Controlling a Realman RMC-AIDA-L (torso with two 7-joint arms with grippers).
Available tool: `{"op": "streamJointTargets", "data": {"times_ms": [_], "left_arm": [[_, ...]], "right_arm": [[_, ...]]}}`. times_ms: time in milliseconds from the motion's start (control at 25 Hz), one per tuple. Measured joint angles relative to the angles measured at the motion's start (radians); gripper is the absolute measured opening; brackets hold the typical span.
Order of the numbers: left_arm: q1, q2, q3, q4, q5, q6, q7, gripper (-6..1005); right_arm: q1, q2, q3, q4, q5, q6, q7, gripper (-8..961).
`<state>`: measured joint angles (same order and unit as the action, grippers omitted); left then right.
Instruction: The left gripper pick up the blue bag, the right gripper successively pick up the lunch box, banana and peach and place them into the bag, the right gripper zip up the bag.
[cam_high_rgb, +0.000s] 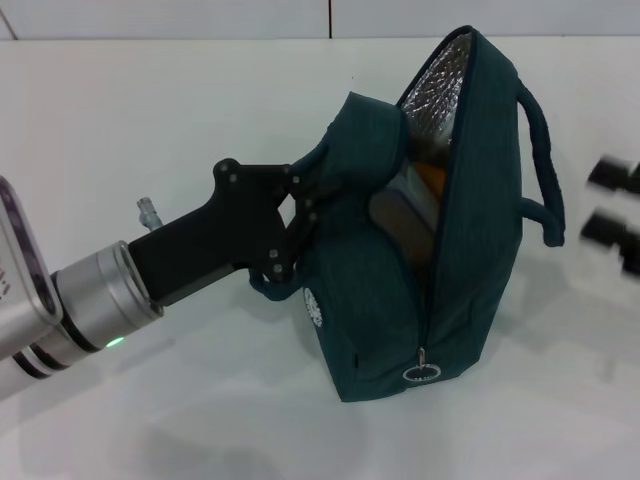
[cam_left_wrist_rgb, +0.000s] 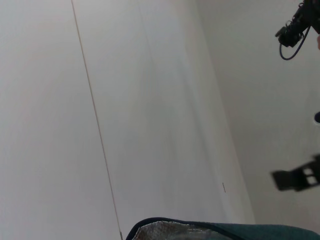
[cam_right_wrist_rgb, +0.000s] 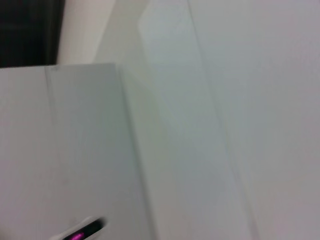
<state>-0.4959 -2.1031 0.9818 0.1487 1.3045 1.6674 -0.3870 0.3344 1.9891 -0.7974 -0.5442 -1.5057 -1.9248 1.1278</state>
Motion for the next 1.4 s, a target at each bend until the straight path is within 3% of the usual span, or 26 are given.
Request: {"op": "streamJointTargets", "data": {"times_ms": [40,200,400,480,600,960,1240,1400], "left_arm": [[0.001,0.000,0.000,0.000,0.000,0.000,0.001,44],[0.002,0.000,0.001,0.000,0.001,0.003,0.000,44],[-0.002,0.000,0.013,-0.006,0.001,0.006,-0.001,44],[-0.004,0.000,0.014,-0.012,0.001,0.007,0.000,44],[-0.008,-0.001,0.014,-0.013,0.001,0.008,-0.001,44],[-0.010,-0.001,0.014,-0.012,0.001,0.007,0.000,44],[-0.021,-0.002,0.014,-0.013,0.001,0.003,0.002,44],[-0.025,-0.002,0.014,-0.013,0.001,0.002,0.002,44]], "right_arm": [[0.009,-0.015,-0.044,-0.002,-0.051,-0.013,0.013,550],[0.052,-0.033,-0.159,0.002,-0.177,-0.009,0.056,536],[0.080,0.022,-0.225,-0.006,-0.321,0.119,0.075,519],[0.094,0.032,-0.248,0.013,-0.333,0.187,0.087,512],[0.121,0.036,-0.276,0.054,-0.322,0.264,0.092,505],[0.124,0.036,-0.282,0.061,-0.279,0.301,0.078,489],[0.187,0.038,-0.385,0.104,-0.269,0.365,0.090,464],[0.204,0.038,-0.395,0.117,-0.255,0.369,0.093,450]]}}
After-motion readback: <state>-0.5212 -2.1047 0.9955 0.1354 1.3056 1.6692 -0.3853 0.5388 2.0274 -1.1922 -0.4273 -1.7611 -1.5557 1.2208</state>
